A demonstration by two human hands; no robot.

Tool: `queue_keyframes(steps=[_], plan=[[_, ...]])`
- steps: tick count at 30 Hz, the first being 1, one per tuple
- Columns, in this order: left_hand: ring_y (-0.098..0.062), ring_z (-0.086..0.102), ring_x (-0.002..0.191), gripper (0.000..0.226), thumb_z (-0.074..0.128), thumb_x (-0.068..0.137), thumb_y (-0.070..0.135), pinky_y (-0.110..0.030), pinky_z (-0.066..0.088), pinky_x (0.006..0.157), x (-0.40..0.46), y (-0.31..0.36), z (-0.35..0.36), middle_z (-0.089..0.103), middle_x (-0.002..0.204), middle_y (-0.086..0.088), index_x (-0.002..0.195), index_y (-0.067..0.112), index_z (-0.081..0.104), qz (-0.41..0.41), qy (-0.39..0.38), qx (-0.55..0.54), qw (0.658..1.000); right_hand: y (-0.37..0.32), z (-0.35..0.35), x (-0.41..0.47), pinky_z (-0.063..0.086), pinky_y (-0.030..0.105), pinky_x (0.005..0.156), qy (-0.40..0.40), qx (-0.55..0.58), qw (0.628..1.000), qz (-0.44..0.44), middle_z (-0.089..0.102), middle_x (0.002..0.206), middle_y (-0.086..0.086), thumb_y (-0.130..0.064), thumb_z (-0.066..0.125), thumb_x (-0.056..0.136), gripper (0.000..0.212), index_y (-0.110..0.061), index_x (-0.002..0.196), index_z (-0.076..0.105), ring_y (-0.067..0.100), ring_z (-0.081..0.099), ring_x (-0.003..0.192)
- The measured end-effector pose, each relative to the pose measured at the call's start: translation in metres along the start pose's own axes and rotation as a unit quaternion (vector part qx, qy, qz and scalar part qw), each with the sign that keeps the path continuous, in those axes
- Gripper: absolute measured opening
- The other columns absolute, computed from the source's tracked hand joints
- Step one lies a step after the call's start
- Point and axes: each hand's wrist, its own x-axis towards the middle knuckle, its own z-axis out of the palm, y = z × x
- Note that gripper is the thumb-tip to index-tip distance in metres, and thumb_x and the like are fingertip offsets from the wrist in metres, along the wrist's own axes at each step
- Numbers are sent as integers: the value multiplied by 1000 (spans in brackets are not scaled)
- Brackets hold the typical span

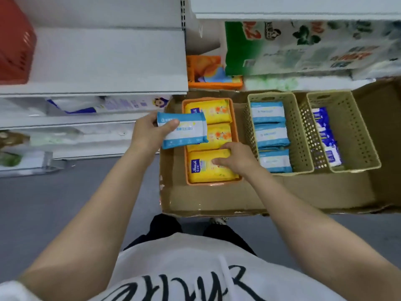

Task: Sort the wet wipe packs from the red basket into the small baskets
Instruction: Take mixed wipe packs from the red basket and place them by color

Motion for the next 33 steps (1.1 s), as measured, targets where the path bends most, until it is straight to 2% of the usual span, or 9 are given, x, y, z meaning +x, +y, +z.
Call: queue_keyframes(steps=[3, 7, 11, 15, 18, 26, 29, 31, 33], plan=[[-3, 72, 72, 17, 78, 83, 25, -15, 52, 53, -16, -14, 13, 72, 86, 7, 94, 20, 66, -14, 37, -18, 999, 6, 4, -1, 48, 36, 84, 52, -33, 997, -46, 57, 123, 5, -51, 79, 73, 59, -27, 123, 59, 27, 59, 109], [-5, 72, 76, 20, 78, 82, 26, -19, 56, 59, -34, -30, 25, 72, 92, 3, 96, 19, 66, -31, 73, -30, 996, 14, 6, -6, 45, 35, 75, 97, -75, 989, -76, 49, 116, 0, -54, 76, 74, 52, -29, 113, 53, 24, 55, 106], [-12, 72, 82, 17, 77, 83, 22, -28, 59, 70, -41, -37, 26, 73, 95, -2, 95, 18, 67, -43, 85, -47, 994, 18, 8, 1, 38, 33, 77, 73, -72, 988, -116, 50, 114, -2, -50, 78, 73, 48, -28, 108, 53, 21, 46, 114], [-4, 72, 74, 16, 78, 82, 26, -19, 56, 59, -36, -39, 23, 72, 90, 6, 92, 24, 65, -51, 82, -50, 994, 16, 13, 5, 37, 31, 77, 42, -81, 984, -153, 55, 105, -8, -50, 77, 73, 42, -30, 99, 52, 19, 45, 111], [-5, 73, 77, 19, 78, 82, 26, -21, 57, 61, -27, -37, 24, 73, 92, 5, 96, 22, 66, -55, 67, -51, 995, 15, 12, 7, 39, 32, 76, 34, -84, 985, -147, 58, 107, -9, -53, 77, 73, 43, -34, 98, 48, 17, 45, 110], [-8, 74, 80, 19, 78, 81, 28, -22, 58, 60, 3, -26, 44, 75, 92, 5, 96, 24, 67, -56, -15, -34, 998, 9, -12, 10, 46, 33, 85, -34, -52, 994, -88, 63, 122, -1, -46, 70, 84, 41, -24, 117, 61, 22, 56, 114], [-9, 74, 81, 20, 79, 80, 29, -22, 57, 59, 13, -16, 60, 76, 89, 7, 97, 25, 68, -54, -51, -31, 997, 7, -45, 8, 50, 31, 76, 94, -18, 994, -48, 69, 106, -7, -38, 64, 89, 24, -27, 110, 66, 16, 64, 99], [-10, 74, 81, 21, 80, 80, 28, -23, 58, 61, 17, -9, 76, 76, 90, 6, 98, 23, 70, -53, -75, -20, 996, 12, -74, 7, 54, 33, 80, 190, 82, 978, -40, 67, 96, -11, -23, 61, 90, 14, -27, 103, 65, 10, 63, 91], [-8, 74, 78, 18, 79, 80, 26, -20, 56, 59, 17, -1, 95, 77, 86, 7, 95, 22, 70, -50, -113, -6, 992, 17, -100, 8, 52, 31, 91, 187, 191, 962, -48, 66, 103, -10, -15, 60, 91, 17, -23, 106, 64, 6, 61, 97]])
